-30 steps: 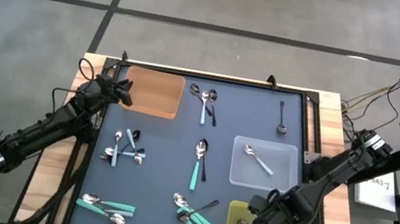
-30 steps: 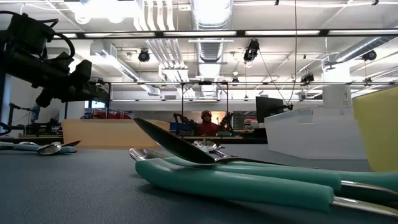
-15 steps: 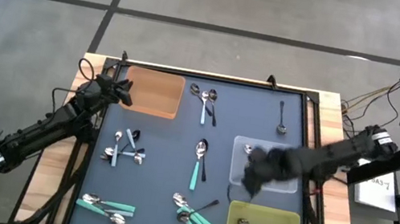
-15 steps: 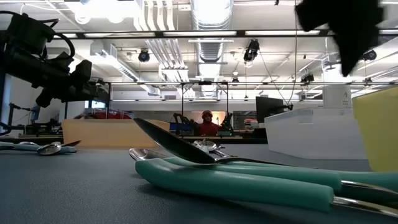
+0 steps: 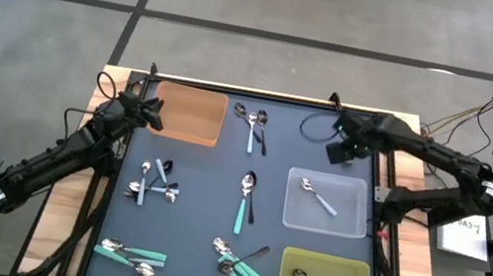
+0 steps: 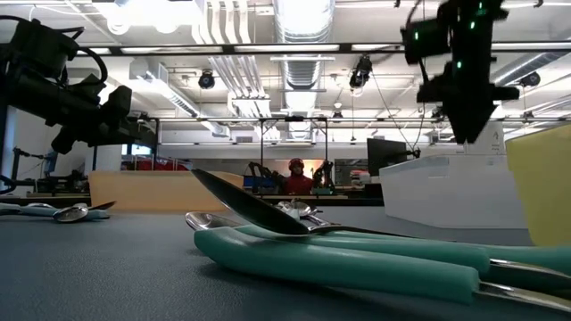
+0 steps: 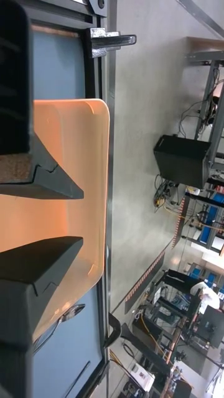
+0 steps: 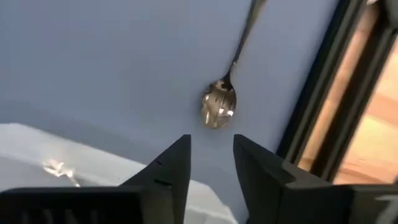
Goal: Sort silverware by color (type)
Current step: Put the black spoon into the yellow bin
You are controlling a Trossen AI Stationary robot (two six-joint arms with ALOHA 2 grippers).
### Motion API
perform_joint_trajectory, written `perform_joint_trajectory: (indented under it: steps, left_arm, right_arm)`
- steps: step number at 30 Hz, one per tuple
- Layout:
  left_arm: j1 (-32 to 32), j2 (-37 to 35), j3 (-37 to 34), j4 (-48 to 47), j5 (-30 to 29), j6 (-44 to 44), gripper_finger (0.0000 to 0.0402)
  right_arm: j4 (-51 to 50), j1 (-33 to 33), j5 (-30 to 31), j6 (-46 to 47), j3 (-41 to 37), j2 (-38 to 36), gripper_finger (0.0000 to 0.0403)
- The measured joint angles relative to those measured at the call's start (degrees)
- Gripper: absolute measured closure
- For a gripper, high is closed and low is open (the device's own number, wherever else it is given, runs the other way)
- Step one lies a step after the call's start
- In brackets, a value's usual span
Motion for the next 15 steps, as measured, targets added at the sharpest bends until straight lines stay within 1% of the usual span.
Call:
perform_joint_trajectory:
  steps: [1,4,8,11,15]
  left_arm:
    - [0.0,0.0,0.0,0.0,0.02,0.0,0.0312]
    - [0.0,0.0,0.0,0.0,0.01,0.0,0.0312]
    - [0.0,0.0,0.0,0.01,0.0,0.0,0.0312]
    - [0.0,0.0,0.0,0.0,0.01,0.0,0.0312]
    - [0.0,0.0,0.0,0.0,0.02,0.0,0.0312]
  right_arm:
    - [1.68,-2.39,-0.96,-1.01,-0.98,0.32,0.0275]
    - [5.21,-8.37,-1.27,-1.58,-2.88,2.08,0.0255]
    - [8.03,-14.03,-1.22,-1.88,-3.57,5.39,0.0244]
    - [11.83,-16.02,-1.31,-2.87,-3.77,8.3,0.0244]
    - [15.89,-16.17,-1.57,-4.23,-3.78,12.83,0.0253]
